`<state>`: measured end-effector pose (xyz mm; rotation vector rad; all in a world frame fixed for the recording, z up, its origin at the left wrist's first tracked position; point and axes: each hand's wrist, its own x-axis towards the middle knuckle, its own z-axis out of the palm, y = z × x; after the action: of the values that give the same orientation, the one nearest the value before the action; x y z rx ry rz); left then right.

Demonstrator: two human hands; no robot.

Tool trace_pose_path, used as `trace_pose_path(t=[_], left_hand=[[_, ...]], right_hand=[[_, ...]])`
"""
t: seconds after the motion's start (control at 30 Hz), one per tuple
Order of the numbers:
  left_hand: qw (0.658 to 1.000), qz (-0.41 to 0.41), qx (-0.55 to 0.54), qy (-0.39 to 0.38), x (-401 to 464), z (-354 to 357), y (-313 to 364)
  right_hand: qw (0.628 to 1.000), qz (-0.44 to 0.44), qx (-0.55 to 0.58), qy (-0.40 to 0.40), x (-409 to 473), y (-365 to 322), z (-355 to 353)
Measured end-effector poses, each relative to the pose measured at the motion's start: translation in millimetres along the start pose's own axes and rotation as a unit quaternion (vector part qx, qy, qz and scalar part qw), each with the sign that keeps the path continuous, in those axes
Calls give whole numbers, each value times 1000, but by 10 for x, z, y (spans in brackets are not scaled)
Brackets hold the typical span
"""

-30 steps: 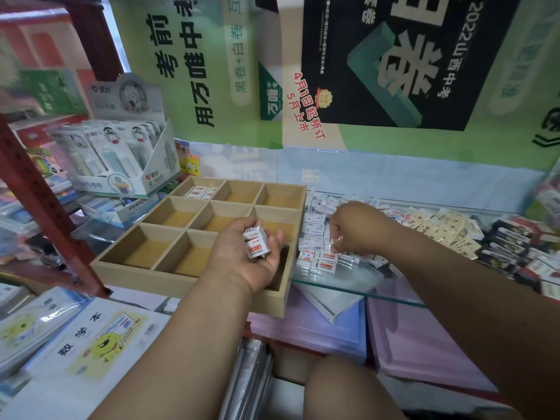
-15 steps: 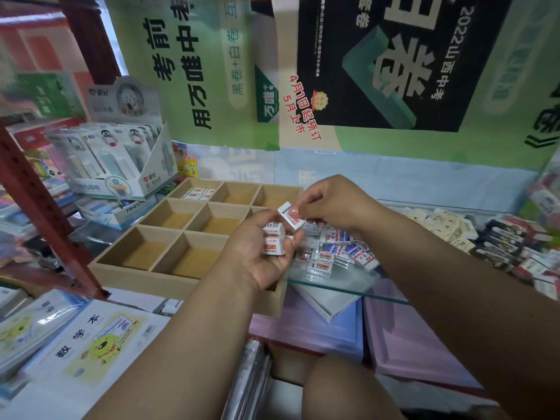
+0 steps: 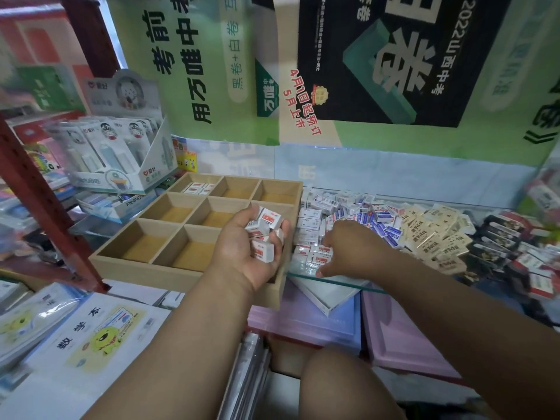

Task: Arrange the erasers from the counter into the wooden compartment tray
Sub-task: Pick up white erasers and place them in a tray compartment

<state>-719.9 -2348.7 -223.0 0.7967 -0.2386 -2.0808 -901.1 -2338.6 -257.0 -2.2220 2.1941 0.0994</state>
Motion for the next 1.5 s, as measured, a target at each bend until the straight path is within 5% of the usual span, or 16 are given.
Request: trace_pose_path(t=[0.47,0.6,0.77,0.93,1.07,1.33,1.5], left_hand=[[1000,7,24,12,-39,-39,-30],[997,18,71,16,-46,-4,-36],[997,13,70,-20,-30,32,-55],[991,9,108,-74,-74,67,-4],[991,35,133,-8,-10,-50,166],[991,62,120,2,-43,-289,584],[986,100,128,36,-12,-468,978]], right_hand=[[998,20,51,-14,-121,-71,-119],[988,20,150,40,-194,-27,-376],[912,-32,399,85,-167,-227,-727],[912,-56,404,50,68,-445,-799],[854,-80,514,-12,243,-529,-779],[703,-61,701,-99,656,-876,-673],[651,-13,756,-66,1038,-1147,-657]])
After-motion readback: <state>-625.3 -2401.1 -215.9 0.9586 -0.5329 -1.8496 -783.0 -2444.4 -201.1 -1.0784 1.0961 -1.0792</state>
